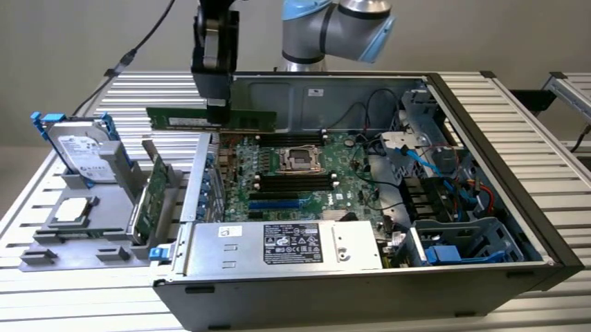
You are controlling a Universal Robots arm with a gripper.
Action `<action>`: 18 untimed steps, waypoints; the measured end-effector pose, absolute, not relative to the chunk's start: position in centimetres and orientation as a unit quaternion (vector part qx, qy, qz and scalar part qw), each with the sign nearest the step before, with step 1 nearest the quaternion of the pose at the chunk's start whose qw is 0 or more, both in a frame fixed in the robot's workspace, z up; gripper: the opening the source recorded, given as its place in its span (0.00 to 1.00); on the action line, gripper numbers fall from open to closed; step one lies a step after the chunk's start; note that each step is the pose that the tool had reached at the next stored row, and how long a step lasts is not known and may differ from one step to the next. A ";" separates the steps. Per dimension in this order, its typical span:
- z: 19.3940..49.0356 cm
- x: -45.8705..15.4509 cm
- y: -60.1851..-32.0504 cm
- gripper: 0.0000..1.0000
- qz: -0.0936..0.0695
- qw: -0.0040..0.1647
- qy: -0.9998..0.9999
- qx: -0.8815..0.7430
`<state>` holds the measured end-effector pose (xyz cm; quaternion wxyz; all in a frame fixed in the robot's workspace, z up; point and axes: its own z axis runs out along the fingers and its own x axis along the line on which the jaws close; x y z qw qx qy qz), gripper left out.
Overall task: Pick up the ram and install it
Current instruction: 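Pick up the ram and move it above insertion slot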
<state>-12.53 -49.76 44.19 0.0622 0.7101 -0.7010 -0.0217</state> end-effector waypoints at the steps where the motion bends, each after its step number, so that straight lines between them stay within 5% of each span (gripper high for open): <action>1: 44.0 -12.2 -49.4 0.13 -0.022 0.062 -0.701 0.710; 18: 41.2 -7.0 -44.0 0.13 -0.022 0.062 -0.701 0.710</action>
